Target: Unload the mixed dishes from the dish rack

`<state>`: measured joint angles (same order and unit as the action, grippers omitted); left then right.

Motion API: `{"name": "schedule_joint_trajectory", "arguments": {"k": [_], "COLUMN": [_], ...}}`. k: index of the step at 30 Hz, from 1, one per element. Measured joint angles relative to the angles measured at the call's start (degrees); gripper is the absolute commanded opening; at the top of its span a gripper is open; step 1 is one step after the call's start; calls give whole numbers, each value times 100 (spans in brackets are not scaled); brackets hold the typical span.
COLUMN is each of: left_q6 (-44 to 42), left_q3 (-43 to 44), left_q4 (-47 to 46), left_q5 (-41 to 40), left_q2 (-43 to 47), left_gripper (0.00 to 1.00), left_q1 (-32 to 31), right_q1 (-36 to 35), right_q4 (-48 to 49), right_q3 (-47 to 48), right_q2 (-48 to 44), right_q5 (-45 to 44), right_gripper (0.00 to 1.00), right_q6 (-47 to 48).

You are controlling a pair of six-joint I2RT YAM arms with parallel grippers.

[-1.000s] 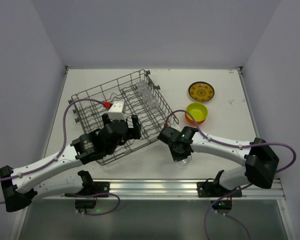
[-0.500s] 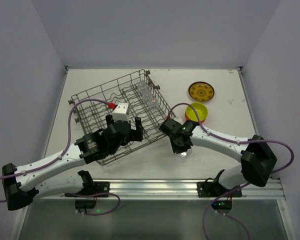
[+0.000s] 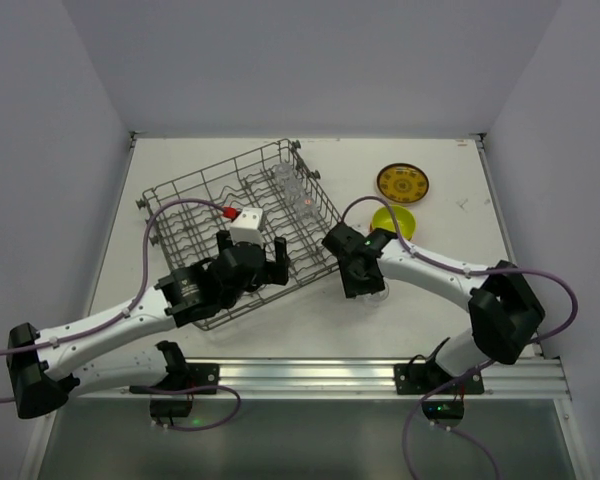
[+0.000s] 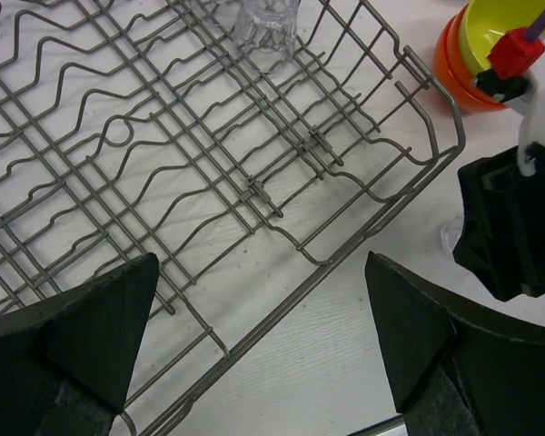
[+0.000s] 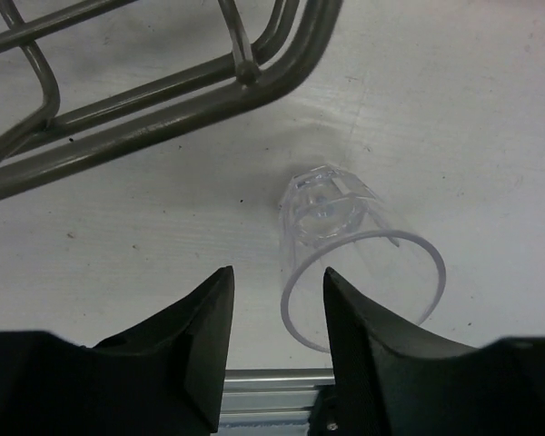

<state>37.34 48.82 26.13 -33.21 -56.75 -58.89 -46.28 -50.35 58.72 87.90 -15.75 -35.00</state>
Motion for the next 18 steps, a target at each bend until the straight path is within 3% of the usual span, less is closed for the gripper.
{"name": "schedule_joint_trajectory", "arguments": {"k": [5,8,9,11,14,18], "left_q6": [-50,-105,-146,-232,-376,-667], "left_q3": [107,431,492,579,1001,2135], "left_q4": [-17,-162,-334,-656,-846,-887], "left_q5": [-24,24,149,492,662,748], "left_q2": [-348,-833,-979,-1279,-1967,-3250], "left_gripper": [100,100,100,100,100,99], "left_q1": [0,138,280,715,1185,1270], "right_q1": [-15,-17,-17,-17,-15,-17], "right_q4": [-431,-599,-597,-385,245,756], "right_q3": [251,404,417,332,-269,-1255], "right_q2": [-721,-1751,-2175,-3075,-4428,-5668], "right_q5": [-225,-374,-442,-483,-343,42], "right_gripper": [55,76,88,99,99,99], "right_q6": [-72,-96,-83,-13,61,15]}}
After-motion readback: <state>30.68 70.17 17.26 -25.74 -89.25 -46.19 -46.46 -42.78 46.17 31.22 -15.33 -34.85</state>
